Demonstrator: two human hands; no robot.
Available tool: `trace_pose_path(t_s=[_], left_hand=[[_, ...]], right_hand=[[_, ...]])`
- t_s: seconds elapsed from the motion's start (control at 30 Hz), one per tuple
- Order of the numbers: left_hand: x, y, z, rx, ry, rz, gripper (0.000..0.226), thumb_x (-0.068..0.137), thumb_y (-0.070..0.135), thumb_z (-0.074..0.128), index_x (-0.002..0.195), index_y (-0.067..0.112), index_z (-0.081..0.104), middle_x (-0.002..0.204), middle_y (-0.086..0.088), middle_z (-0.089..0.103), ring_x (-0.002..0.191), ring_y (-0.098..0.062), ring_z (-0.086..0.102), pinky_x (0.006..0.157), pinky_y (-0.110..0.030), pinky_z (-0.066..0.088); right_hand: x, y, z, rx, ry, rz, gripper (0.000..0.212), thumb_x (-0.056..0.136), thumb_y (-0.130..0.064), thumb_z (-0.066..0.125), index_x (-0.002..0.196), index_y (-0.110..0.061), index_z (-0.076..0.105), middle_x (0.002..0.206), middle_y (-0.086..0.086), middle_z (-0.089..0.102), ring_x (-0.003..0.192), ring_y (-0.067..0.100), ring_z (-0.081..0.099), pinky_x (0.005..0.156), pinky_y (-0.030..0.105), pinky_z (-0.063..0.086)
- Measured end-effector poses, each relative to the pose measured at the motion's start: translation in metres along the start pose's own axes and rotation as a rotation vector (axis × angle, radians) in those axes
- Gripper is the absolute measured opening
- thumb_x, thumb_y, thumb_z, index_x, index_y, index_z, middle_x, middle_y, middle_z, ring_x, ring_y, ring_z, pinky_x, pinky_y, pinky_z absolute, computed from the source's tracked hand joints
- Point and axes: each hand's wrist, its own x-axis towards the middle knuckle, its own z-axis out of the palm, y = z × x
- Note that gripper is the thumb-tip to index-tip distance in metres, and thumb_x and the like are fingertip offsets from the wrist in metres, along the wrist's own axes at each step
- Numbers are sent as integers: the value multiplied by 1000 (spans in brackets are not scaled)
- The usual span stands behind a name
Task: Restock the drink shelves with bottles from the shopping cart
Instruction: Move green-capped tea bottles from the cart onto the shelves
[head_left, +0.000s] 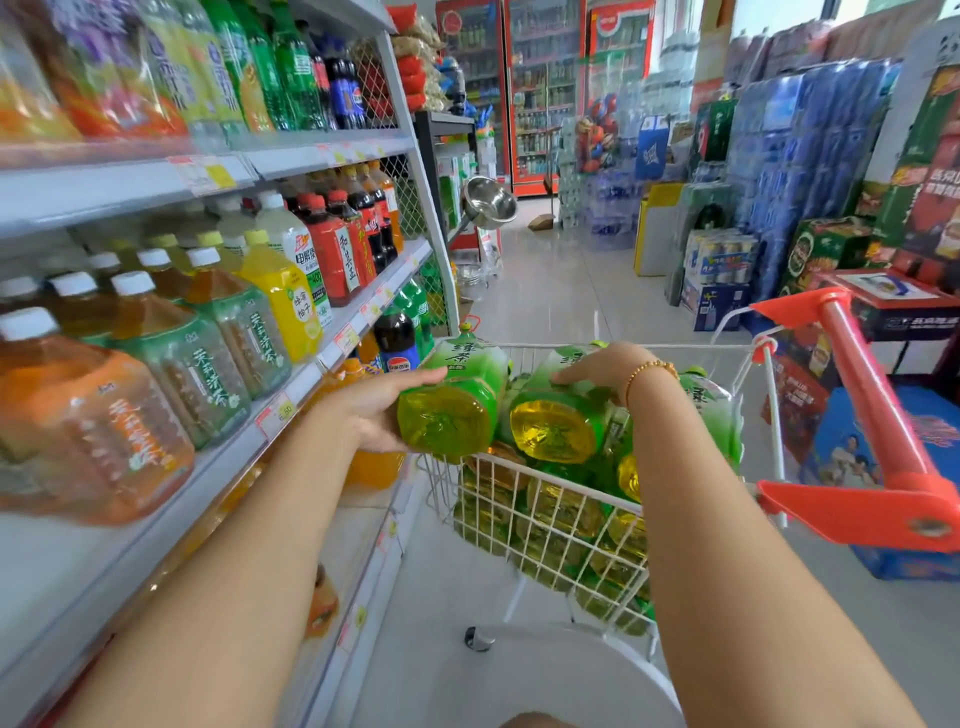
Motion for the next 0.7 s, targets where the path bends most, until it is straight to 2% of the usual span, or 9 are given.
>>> trace_pose_path(t_s=[0.1,0.2,0.27,0.37,0.43,0.57,0.63,0.7], left_hand=[[1,-9,-3,-73,23,45,37,66,25,71,100,13,61,83,-16,74,77,-30,71,75,-44,53],[10,-15,-7,-138,20,75,34,70,26,70,100,13,62,84,-15,74,82,-29,69,74,-44,54],[17,-22,-9,-162,0,88,25,79,27,67,99,13,63,87,-14,74,83,-29,70,75,-43,54],[19,-26,-9,-156,-12,91,20,86,25,63,101,12,63,93,-15,73,89,-29,68,82,-44,53],[18,-22,-9,-133,6,75,22,84,23,65,103,11,62,92,-15,73,84,-29,70,78,-42,55],[8,-16,-4,-51,39,63,20,83,22,68,97,10,63,83,-12,74,73,-26,72,66,-37,59],[-2,-20,-2,-48,59,72,20,82,24,68,97,10,63,83,-11,73,77,-25,70,69,-36,57],[-18,-30,-8,-100,110,101,28,77,25,71,98,9,62,86,-11,72,80,-25,68,71,-37,56]], right_hand=[[-1,0,6,38,-16,-8,69,80,-42,68,131,-3,44,134,13,49,122,33,47,104,42,38],[9,1,15,261,-40,10,86,69,-40,78,137,-9,35,131,16,49,113,37,53,96,49,47],[14,1,20,324,-35,6,93,67,-37,81,140,-15,28,130,17,48,110,38,54,91,51,49],[20,-4,24,385,-127,26,72,73,-38,76,129,-10,41,117,19,59,101,36,62,87,47,53],[21,-6,26,396,-165,44,65,74,-37,75,123,-7,45,113,20,62,99,35,64,88,46,53],[26,-12,26,322,-138,10,75,64,-39,81,122,-7,48,107,18,65,94,35,66,86,47,54],[23,-16,27,301,-107,-31,78,60,-40,83,121,-5,49,106,18,65,92,35,66,84,47,55],[15,-23,32,342,-95,-73,73,64,-37,82,118,-3,47,104,17,64,88,32,66,75,44,57]])
